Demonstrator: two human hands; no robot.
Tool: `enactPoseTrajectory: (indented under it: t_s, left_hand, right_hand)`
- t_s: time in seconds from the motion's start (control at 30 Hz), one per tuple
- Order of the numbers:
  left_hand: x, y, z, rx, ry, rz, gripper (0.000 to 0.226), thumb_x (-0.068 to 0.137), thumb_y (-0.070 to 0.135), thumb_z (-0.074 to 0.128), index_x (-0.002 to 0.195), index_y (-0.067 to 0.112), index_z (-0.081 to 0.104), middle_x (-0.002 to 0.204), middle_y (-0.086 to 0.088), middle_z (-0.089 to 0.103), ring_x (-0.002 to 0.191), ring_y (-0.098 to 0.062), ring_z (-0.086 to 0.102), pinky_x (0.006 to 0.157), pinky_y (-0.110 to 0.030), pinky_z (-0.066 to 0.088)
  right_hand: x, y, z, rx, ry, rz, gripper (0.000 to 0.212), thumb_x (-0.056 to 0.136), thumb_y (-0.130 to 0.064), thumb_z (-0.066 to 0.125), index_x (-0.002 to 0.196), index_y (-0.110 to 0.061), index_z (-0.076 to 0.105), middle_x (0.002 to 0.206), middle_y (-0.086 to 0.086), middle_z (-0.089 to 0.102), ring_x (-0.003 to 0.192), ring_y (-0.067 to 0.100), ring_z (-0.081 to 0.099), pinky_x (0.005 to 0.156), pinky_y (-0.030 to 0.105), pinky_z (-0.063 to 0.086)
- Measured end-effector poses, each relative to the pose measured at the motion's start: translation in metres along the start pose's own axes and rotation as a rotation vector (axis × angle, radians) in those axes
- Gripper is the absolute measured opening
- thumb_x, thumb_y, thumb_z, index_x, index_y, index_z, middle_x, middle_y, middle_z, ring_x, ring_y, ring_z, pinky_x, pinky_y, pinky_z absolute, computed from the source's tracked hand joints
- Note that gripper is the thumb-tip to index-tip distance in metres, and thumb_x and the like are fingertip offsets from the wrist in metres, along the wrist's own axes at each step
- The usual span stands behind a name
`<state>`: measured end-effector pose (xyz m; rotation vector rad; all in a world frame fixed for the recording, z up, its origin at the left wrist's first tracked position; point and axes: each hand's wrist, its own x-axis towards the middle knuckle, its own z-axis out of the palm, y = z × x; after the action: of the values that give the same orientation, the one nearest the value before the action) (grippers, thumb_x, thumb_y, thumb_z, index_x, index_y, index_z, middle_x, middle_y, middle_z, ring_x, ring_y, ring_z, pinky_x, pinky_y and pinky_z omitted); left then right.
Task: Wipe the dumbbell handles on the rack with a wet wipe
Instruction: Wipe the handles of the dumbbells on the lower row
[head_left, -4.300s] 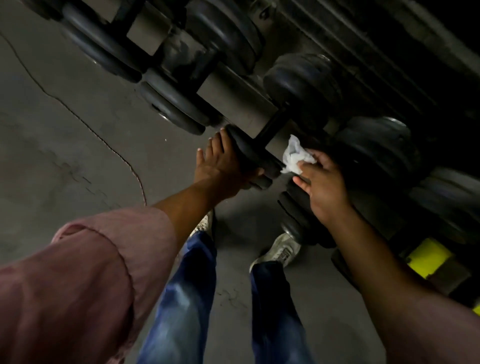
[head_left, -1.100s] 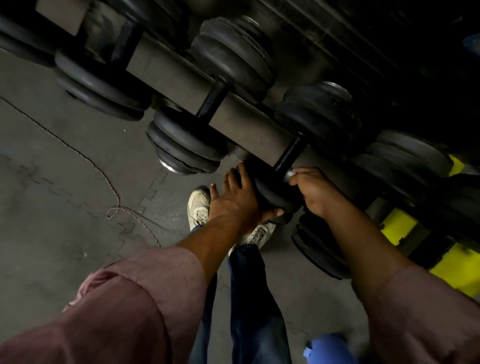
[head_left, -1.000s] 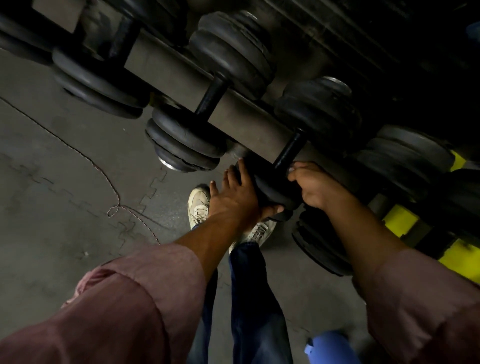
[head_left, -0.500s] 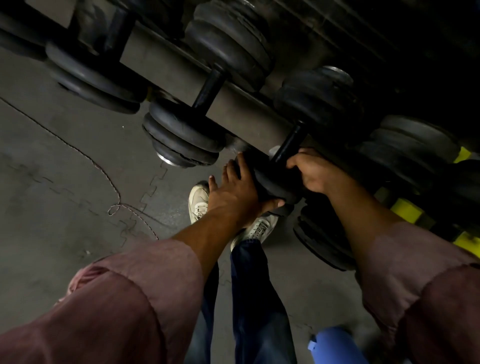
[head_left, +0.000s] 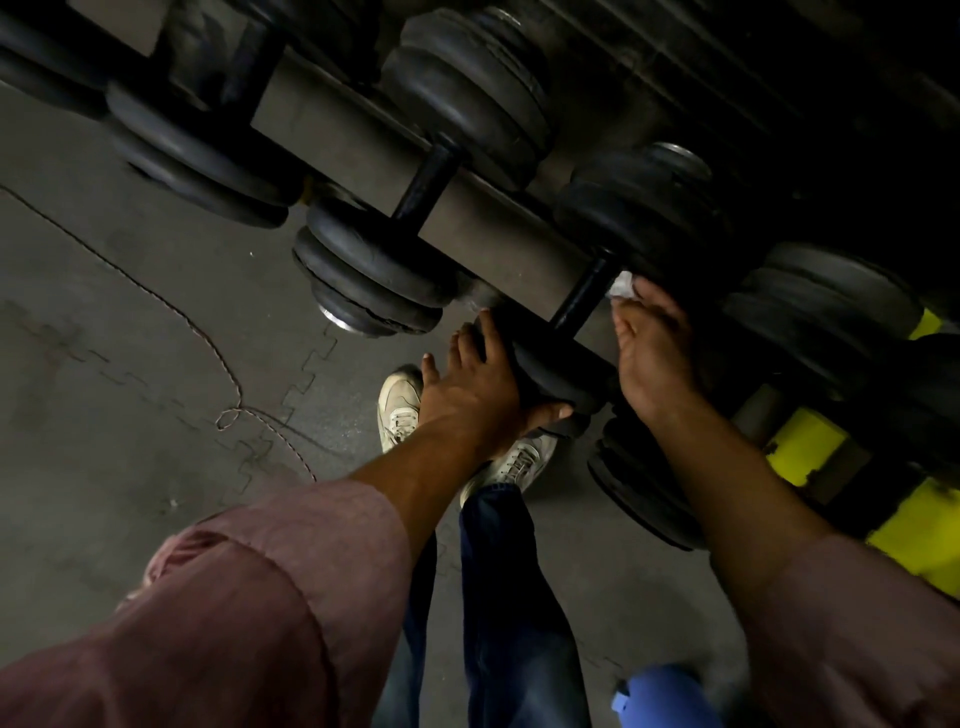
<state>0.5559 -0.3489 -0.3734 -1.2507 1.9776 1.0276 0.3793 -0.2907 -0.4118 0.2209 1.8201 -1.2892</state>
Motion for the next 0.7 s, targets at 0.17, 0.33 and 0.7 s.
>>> enactPoseTrajectory:
  t_s: [0.17, 0.33, 0.7]
  left_hand:
    - [-0.001, 0.001, 0.000, 0.004, 0.019, -0.002, 0.137, 0.072, 0.087, 0.059, 0.159, 0.016, -0.020, 0.169, -0.016, 0.000, 0.157, -0.031, 0.002, 0.123, -0.061, 0.006]
    - [-0.002, 0.002, 0.000, 0.010, 0.018, -0.004, 0.136, 0.072, 0.086, 0.059, 0.159, 0.016, -0.020, 0.169, -0.016, 0.000, 0.157, -0.031, 0.001, 0.123, -0.061, 0.006]
    - [-0.001, 0.002, 0.001, -0.031, 0.023, -0.002, 0.138, 0.071, 0.086, 0.060, 0.159, 0.015, -0.019, 0.169, -0.017, 0.000, 0.157, -0.031, 0.001, 0.123, -0.062, 0.005]
  right_hand:
    - [-0.025, 0.014, 0.007, -0.729, 0.011, -0.449, 0.053, 0.094, -0.006, 0.062, 0.144, -0.019, 0.050, 0.144, 0.004, 0.053, 0.131, 0.013, 0.051, 0.103, 0.017, 0.045]
    - [-0.029, 0.016, 0.004, -1.201, -0.101, -0.922, 0.054, 0.089, 0.001, 0.055, 0.142, -0.006, 0.051, 0.151, 0.010, 0.045, 0.139, 0.016, 0.042, 0.112, 0.016, 0.031]
    - [-0.012, -0.023, 0.032, -2.375, -0.181, -1.048, 0.054, 0.096, -0.026, 0.043, 0.143, 0.001, 0.045, 0.154, 0.024, 0.035, 0.142, 0.037, 0.033, 0.114, 0.044, 0.034]
